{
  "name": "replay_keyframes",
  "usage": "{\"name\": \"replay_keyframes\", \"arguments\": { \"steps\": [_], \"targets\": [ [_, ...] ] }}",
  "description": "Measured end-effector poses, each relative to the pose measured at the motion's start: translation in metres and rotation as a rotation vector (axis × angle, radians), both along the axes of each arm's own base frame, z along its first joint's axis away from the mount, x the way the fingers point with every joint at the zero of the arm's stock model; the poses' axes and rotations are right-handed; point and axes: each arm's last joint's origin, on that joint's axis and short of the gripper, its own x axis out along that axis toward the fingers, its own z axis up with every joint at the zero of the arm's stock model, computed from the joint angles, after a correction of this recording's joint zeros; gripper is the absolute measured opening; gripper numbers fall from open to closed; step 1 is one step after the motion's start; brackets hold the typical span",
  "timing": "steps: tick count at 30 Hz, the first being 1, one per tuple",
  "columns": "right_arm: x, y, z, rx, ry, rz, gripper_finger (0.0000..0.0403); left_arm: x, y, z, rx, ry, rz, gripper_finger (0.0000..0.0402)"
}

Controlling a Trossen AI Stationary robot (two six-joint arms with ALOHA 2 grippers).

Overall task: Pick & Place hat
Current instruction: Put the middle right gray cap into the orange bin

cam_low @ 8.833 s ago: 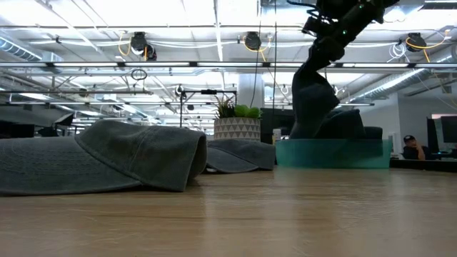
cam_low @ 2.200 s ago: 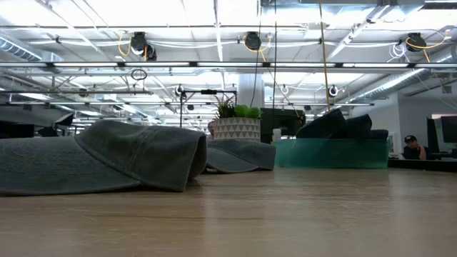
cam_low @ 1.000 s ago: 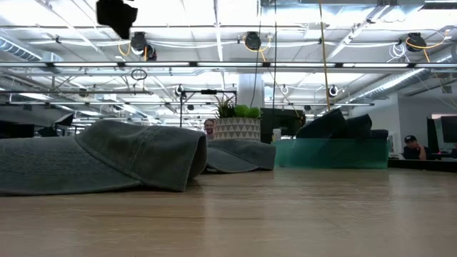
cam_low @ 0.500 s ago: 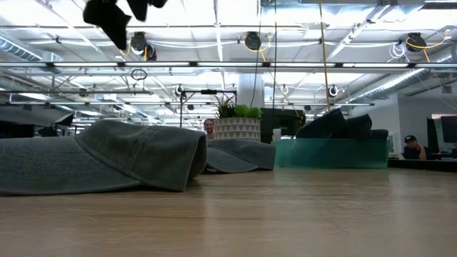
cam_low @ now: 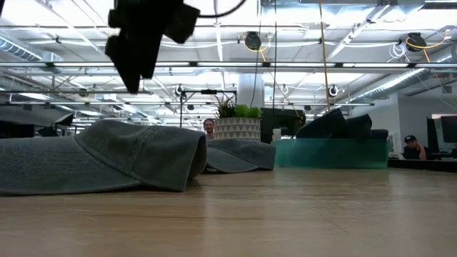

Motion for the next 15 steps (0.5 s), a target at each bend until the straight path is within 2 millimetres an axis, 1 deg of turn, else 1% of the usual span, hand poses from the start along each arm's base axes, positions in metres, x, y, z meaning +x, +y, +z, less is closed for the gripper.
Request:
{"name": "replay_keyframes", "arguments": {
  "steps": [4,9,15],
  "targets": [
    [0.000,0.000,0.000,0.000,0.000,0.000,0.0313,0.009,-0.002,-0.020,0.012,0.063,-0.006,0.0324],
    [0.000,0.000,0.000,0.000,0.000,0.000,0.0313,0.020,-0.003,-0.045,0.056,0.128,0.027,0.0324],
    [0.000,0.000,0.000,0.000,0.000,0.000,0.0313,0.030,-0.004,-0.072,0.106,0.172,0.047,0.0323]
  ]
}}
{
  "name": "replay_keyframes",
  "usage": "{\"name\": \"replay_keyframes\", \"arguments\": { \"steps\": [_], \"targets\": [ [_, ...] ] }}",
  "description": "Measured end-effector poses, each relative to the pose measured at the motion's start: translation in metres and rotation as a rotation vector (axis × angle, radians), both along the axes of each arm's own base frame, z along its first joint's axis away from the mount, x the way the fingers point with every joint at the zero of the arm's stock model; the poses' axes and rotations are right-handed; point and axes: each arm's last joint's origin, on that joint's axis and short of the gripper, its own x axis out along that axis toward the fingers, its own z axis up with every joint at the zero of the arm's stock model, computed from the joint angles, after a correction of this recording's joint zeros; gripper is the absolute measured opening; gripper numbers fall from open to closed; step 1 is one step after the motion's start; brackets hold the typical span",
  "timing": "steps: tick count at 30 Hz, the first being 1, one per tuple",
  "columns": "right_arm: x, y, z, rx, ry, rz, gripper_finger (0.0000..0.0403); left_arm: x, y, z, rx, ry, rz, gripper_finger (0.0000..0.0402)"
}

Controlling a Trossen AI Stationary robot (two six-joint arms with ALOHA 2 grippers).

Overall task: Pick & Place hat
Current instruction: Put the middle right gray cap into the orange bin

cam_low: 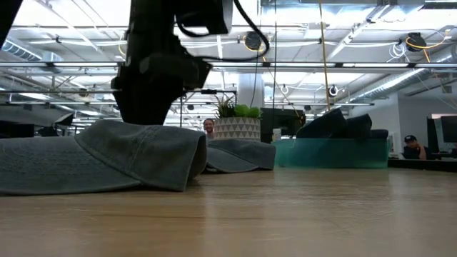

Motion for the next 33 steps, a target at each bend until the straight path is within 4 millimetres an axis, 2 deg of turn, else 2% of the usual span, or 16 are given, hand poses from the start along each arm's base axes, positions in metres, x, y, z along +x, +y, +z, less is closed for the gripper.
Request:
{"name": "replay_keyframes", "arguments": {
  "steps": [3,6,21,26,33],
  "targets": [
    [0.000,0.000,0.000,-0.008,0.001,0.000,0.0313,0.004,0.000,-0.010,-0.005,0.020,-0.020,0.0314],
    [0.000,0.000,0.000,-0.027,0.004,0.002,0.0313,0.004,0.000,-0.013,-0.020,0.028,-0.017,0.0280],
    [0.000,0.000,0.000,-0.078,0.012,0.002,0.0313,0.006,-0.001,-0.011,-0.025,0.003,-0.029,0.0019],
    [0.000,0.000,0.000,-0.078,0.012,0.002,0.0313,0.005,0.001,-0.005,-0.028,-0.013,-0.039,0.0014],
    [0.000,0.000,0.001,-0.097,0.005,-0.001,0.0313,-0.004,0.016,0.034,-0.044,-0.129,0.002,0.0007]
  ]
}}
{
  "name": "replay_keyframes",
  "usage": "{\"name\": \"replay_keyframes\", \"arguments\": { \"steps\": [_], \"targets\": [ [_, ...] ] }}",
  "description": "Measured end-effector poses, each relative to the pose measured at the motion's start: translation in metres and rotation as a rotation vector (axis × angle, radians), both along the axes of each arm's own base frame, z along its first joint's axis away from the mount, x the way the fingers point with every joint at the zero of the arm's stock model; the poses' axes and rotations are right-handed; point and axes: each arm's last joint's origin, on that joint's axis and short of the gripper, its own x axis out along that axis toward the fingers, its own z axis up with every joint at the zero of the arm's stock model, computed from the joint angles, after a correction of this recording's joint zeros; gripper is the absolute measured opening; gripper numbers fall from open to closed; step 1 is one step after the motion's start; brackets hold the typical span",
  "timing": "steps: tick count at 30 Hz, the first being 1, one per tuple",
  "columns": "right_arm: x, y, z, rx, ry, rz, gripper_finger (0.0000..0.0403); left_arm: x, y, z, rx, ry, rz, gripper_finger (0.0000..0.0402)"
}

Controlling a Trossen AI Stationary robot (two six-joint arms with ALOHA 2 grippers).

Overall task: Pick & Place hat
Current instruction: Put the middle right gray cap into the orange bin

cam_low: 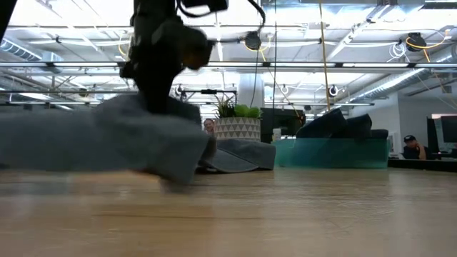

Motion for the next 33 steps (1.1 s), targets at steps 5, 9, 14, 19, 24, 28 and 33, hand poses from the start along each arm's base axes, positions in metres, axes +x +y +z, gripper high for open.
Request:
{"name": "replay_keyframes", "arguments": {
  "steps": [5,9,14,19,24,28,33],
  "targets": [
    [0.000,0.000,0.001,-0.037,-0.006,0.001,0.0313,-0.014,0.015,0.038,0.018,-0.127,0.068,0.0006],
    [0.000,0.000,0.001,-0.038,-0.008,0.000,0.0313,-0.029,0.026,0.070,0.043,-0.246,0.116,0.0005],
    [0.000,0.000,0.001,-0.038,-0.008,-0.006,0.0313,-0.052,0.038,0.105,0.092,-0.388,0.173,0.0005],
    [0.000,-0.002,0.001,-0.035,-0.008,-0.062,0.0313,-0.072,0.047,0.133,0.122,-0.529,0.185,0.0005],
    [0.000,-0.002,0.001,-0.040,-0.006,-0.076,0.0313,-0.085,0.053,0.153,0.138,-0.648,0.154,0.0005],
    [0.000,-0.002,0.001,-0.038,-0.003,-0.076,0.0313,-0.091,0.058,0.168,0.163,-0.754,0.132,0.0005],
    [-0.001,-0.003,0.001,0.007,-0.014,-0.109,0.0313,-0.097,0.067,0.184,0.211,-0.882,0.120,0.0005]
  ]
}}
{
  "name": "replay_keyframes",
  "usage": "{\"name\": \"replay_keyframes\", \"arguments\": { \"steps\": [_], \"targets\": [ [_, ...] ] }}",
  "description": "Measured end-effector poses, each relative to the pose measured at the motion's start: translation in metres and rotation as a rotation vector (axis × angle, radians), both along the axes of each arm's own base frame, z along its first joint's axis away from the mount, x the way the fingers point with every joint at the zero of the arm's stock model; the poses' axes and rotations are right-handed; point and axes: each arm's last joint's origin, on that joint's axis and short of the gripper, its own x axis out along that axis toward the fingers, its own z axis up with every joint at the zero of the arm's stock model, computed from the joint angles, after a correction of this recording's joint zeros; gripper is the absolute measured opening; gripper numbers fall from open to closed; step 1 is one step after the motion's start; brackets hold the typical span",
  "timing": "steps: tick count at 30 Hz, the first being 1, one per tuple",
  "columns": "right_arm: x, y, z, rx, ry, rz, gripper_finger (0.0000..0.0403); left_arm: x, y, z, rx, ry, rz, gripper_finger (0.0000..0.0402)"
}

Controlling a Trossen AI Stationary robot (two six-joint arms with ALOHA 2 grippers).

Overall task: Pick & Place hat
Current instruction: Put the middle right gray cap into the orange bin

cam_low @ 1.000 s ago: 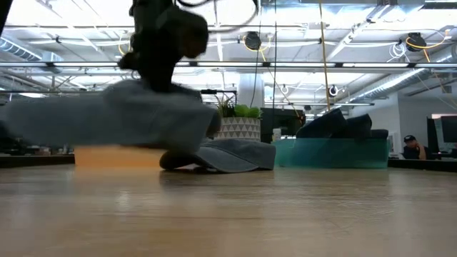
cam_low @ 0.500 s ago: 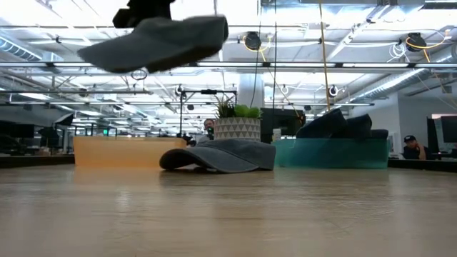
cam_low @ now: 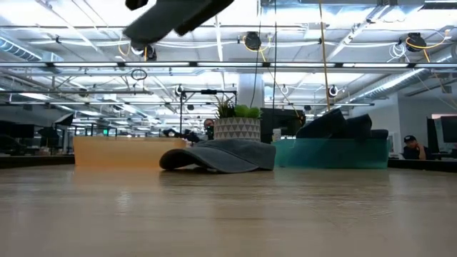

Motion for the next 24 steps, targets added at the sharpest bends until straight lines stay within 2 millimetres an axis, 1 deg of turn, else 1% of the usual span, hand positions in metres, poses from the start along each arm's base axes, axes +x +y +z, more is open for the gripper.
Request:
{"name": "replay_keyframes", "arguments": {
  "steps": [2,4,6,9,14,17,20,24],
  "targets": [
    [0.001,-0.001,-0.001,0.001,0.002,-0.025,0.0313,-0.001,0.005,0.009,0.024,-0.077,0.008,0.0004],
    [0.002,-0.002,-0.004,0.002,0.007,-0.050,0.0313,-0.005,0.010,0.012,0.049,-0.093,0.016,0.0004],
    [0.003,-0.002,-0.006,0.003,0.015,-0.074,0.0314,-0.005,0.014,0.020,0.075,-0.160,0.024,0.0004],
    [0.005,-0.003,-0.009,0.003,0.014,-0.077,0.0314,-0.010,0.021,0.027,0.111,-0.209,0.041,0.0004],
    [0.013,-0.003,-0.015,0.003,-0.030,-0.074,0.0314,-0.015,0.033,0.044,0.198,-0.331,0.054,0.0004],
    [0.016,-0.003,-0.015,0.019,-0.074,-0.076,0.0315,-0.021,0.043,0.051,0.240,-0.370,0.055,0.0004],
    [0.020,-0.008,-0.019,0.079,-0.114,-0.090,0.0328,-0.027,0.053,0.058,0.266,-0.422,0.056,0.0004],
    [0.025,-0.015,-0.030,0.155,-0.128,-0.119,0.0362,-0.035,0.067,0.062,0.304,-0.443,0.081,0.0004]
  ]
}}
